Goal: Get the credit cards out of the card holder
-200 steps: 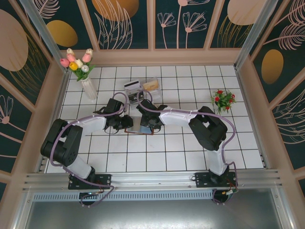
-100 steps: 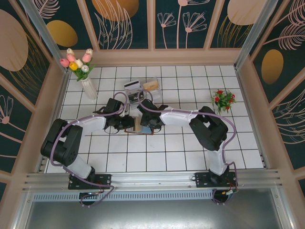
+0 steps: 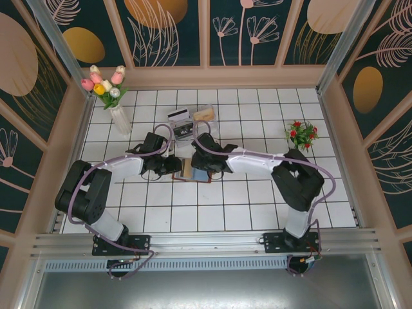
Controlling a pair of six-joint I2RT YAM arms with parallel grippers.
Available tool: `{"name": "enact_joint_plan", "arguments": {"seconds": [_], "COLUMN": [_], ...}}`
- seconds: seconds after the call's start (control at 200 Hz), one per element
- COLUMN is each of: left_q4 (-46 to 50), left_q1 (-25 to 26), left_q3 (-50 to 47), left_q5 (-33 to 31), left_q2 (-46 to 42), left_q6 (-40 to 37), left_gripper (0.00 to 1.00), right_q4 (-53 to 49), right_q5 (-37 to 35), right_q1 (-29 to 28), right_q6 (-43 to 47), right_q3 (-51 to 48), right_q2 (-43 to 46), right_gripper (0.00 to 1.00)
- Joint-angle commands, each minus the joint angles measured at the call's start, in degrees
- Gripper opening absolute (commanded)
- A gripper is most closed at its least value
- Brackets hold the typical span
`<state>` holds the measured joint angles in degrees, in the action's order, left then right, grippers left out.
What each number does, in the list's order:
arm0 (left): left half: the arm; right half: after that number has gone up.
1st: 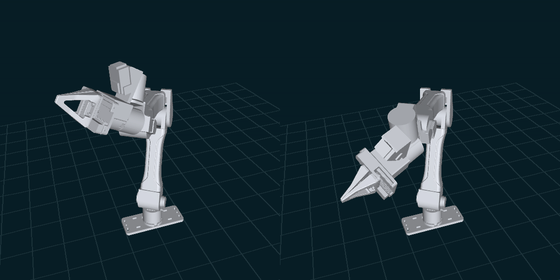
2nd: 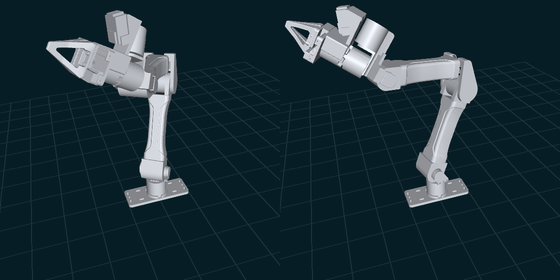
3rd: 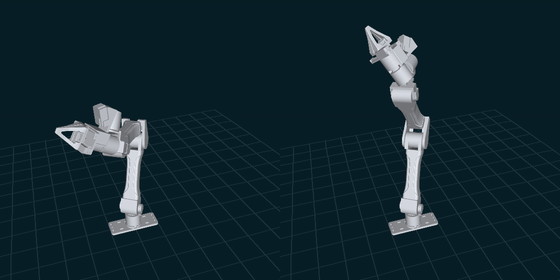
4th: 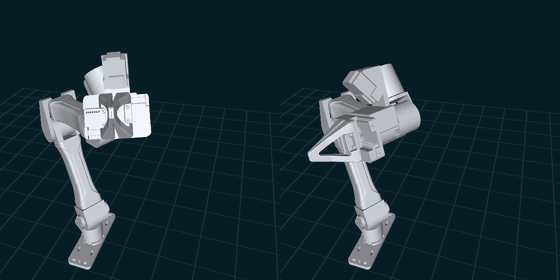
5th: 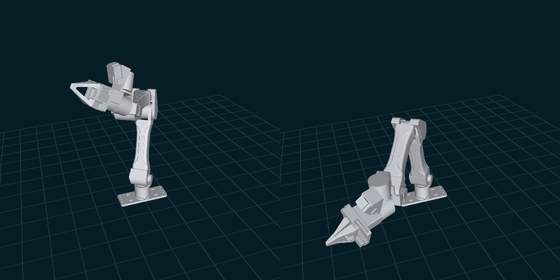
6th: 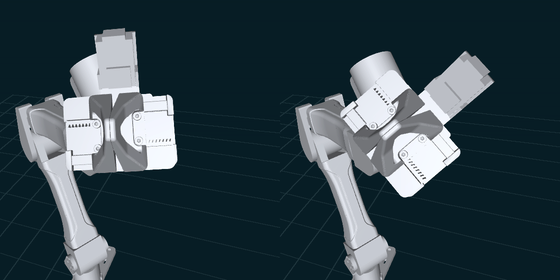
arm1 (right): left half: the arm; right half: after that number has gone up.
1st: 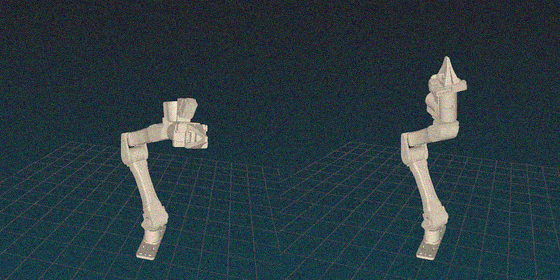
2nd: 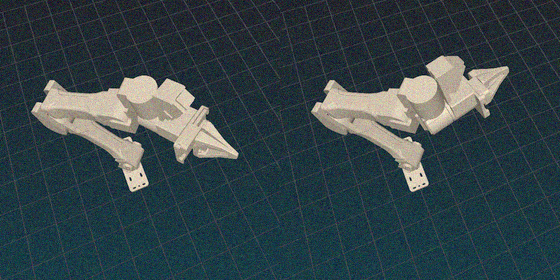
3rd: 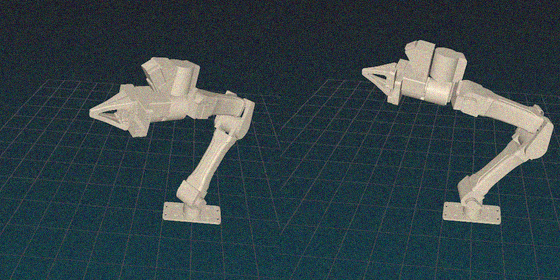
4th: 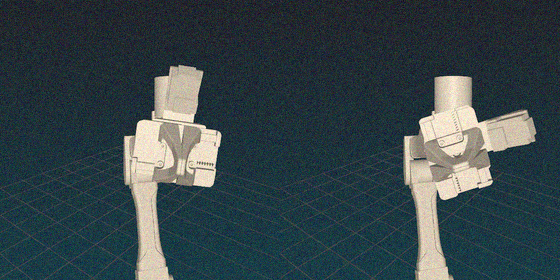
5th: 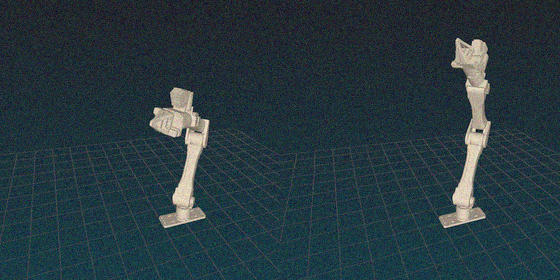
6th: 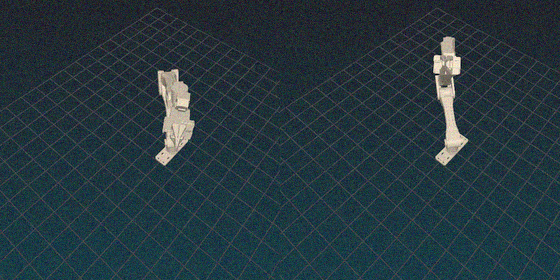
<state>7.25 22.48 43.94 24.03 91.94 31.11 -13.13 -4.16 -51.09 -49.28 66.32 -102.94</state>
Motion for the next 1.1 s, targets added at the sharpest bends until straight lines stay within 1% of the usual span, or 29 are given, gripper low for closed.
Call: {"name": "enact_joint_plan", "arguments": {"seconds": [0.0,0.105,0.155,0.18,0.23,0.285,0.4,0.505,0.706,0.806,1.096], "left_q4": [-1.0,-1.2,-1.4,-1.6,-1.7,-1.9,-2.1,-2.1,-2.3,-2.4,-2.0], "left_q1": [-0.1,-0.1,-0.1,-0.1,-0.1,0.0,0.0,0.0,0.3,0.5,1.0], "left_q3": [1.4,1.3,1.2,1.2,1.2,1.2,1.1,1.1,1.2,1.3,1.5], "left_q5": [1.4,2.3,2.7,3.0,3.5,4.1,4.7,4.8,5.1,5.1,4.5], "left_q2": [0.7,0.9,0.9,0.9,1.0,1.0,0.8,0.8,1.4,1.8,2.2], "left_q6": [-0.3,-0.2,-0.1,-0.1,-0.2,-0.2,-0.3,-0.3,-0.2,-0.1,-0.2], "left_gripper": [0.22,0.21,0.21,0.21,0.20,0.19,0.17,0.15,0.13,0.13,0.12], "right_q4": [7.6,10.7,11.6,11.6,11.4,10.8,8.9,4.9,0.8,-0.1,-3.3], "right_q5": [1.8,3.0,3.0,4.8,5.4,5.9,5.9,5.3,5.2,4.8,4.5], "right_q1": [-0.1,-0.5,-0.7,-0.8,-1.0,-1.1,-1.1,-1.2,-1.5,-1.4,-2.0], "right_q6": [3.5,4.3,5.0,5.2,5.2,4.8,3.6,2.9,1.6,0.5,0.9], "right_q3": [-2.1,-3.1,-2.9,-2.7,-1.8,-1.0,0.7,3.4,6.9,7.2,9.6], "right_q2": [4.7,6.1,6.0,5.7,4.8,3.8,1.6,-0.8,-4.1,-4.6,-5.3], "right_gripper": [0.42,0.39,0.36,0.35,0.32,0.27,0.21,0.20,0.12,0.12,0.13]}}
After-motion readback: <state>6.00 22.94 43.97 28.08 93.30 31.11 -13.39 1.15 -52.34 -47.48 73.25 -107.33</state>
